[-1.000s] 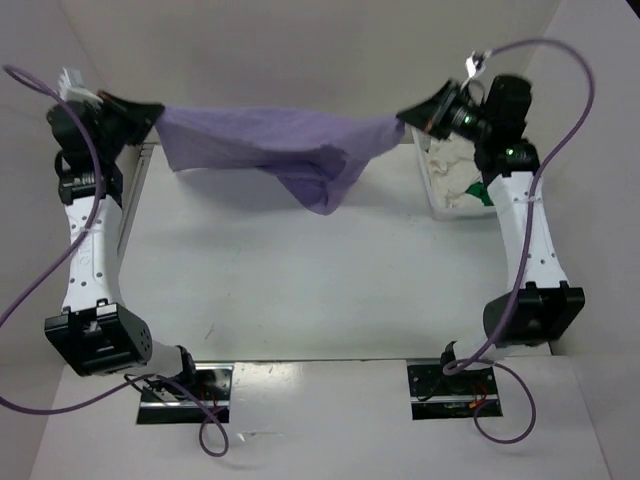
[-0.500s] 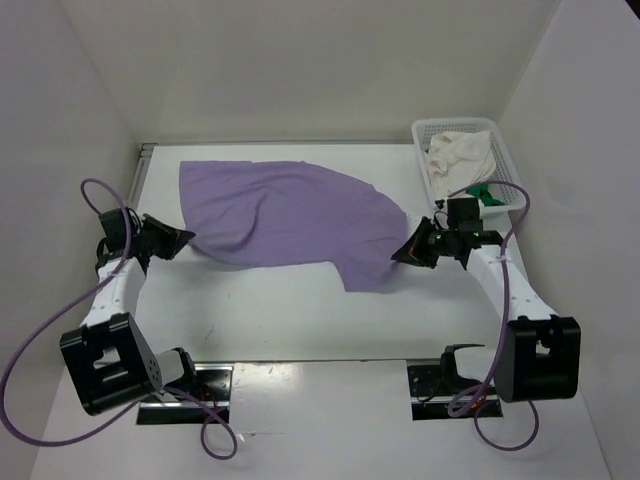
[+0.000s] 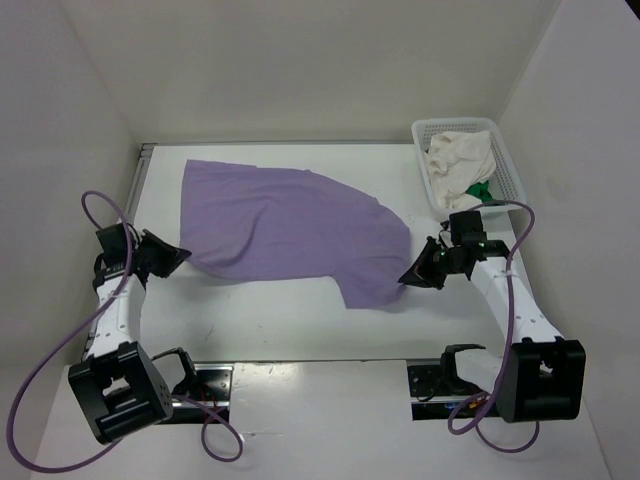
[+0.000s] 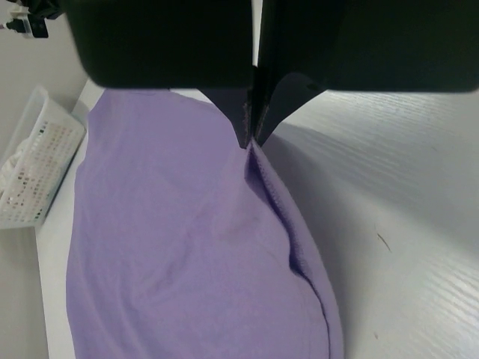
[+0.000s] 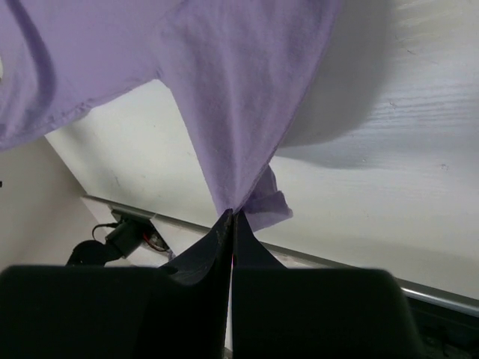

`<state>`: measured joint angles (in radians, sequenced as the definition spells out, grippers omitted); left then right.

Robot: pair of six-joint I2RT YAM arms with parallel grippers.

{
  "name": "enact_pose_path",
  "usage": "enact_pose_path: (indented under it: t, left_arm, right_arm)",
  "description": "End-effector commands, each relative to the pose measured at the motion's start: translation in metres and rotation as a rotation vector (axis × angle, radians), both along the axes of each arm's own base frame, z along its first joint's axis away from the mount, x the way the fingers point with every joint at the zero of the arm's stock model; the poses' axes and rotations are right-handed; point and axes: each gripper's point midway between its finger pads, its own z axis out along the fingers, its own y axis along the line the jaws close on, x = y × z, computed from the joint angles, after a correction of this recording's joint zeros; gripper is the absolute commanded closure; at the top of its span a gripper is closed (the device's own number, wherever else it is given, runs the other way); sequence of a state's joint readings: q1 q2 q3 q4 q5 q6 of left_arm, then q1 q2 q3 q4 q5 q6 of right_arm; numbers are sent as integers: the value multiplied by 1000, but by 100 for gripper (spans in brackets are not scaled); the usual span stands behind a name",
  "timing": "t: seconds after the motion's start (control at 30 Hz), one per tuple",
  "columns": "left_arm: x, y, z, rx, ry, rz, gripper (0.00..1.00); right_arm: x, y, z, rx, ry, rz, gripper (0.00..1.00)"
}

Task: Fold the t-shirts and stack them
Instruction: Flatten out the tshirt

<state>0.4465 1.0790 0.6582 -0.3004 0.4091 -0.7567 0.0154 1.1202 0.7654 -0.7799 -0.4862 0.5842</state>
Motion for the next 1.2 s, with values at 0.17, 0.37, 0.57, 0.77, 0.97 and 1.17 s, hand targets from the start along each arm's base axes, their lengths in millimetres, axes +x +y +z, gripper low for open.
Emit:
enact_pose_path:
  t: [0.17,0.37,0.57,0.77,0.97,1.17]
  left_arm:
    - [61,-25,94,-41,-217,-164,100]
    - [111,-38,259,37,-551,-247,100]
    - [87,-56,380,81,-795,-317,100]
    - [27,-65,506,248,-1062,-282,100]
    - [-30,-73,573,369,-1237,-234,100]
    - [-20,-58,572,418,-1207,-164,100]
  right_arm:
    - [103,15,165,80,-496,50,100]
    - [146,24,349,99,-924,111,100]
    - [91,54,449,94,-1226,200,100]
    - [25,43,547,75,-1545,170,100]
    - [-29,22,621,106,-1781,57,100]
    - [-15,3,653,92,-1895,-112,100]
